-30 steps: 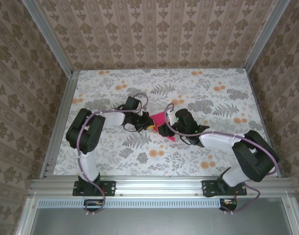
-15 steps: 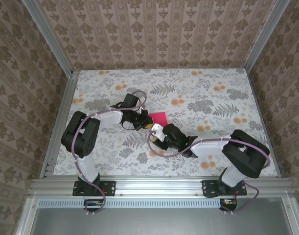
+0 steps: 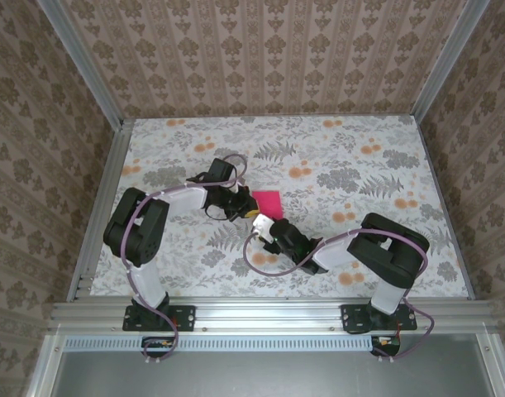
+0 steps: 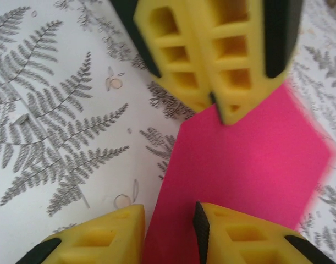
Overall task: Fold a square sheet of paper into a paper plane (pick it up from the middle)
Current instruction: Fold the wing for the fifth time at the center of the table.
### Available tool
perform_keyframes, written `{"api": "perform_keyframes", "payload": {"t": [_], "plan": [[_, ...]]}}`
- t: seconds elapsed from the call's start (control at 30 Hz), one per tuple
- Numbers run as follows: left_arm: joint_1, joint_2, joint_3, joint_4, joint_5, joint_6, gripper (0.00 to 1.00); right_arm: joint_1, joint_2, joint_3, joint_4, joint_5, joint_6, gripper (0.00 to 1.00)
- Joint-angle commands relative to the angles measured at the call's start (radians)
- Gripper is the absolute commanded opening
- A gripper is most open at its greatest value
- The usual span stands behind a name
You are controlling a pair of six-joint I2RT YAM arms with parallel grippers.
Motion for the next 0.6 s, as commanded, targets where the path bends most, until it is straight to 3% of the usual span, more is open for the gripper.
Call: {"api": "perform_keyframes", "payload": {"t": [0.0,0.17,0.57], "plan": [[0.011,-0.033,0.013,-0.023,-0.004,-0.006,0.00,0.013,-0.003,-0.021,0.085,0.082,-0.040,0.35],[0.014,-0.033,0.012,-0.018,-0.003,-0.010,0.00,0.018,-0.003,-0.026,0.085,0.067,-0.052,0.38],[0.016,-0.032,0.004,-0.021,0.000,-0.009,0.00,0.032,0.022,-0.009,0.099,0.058,-0.039,0.19]]}}
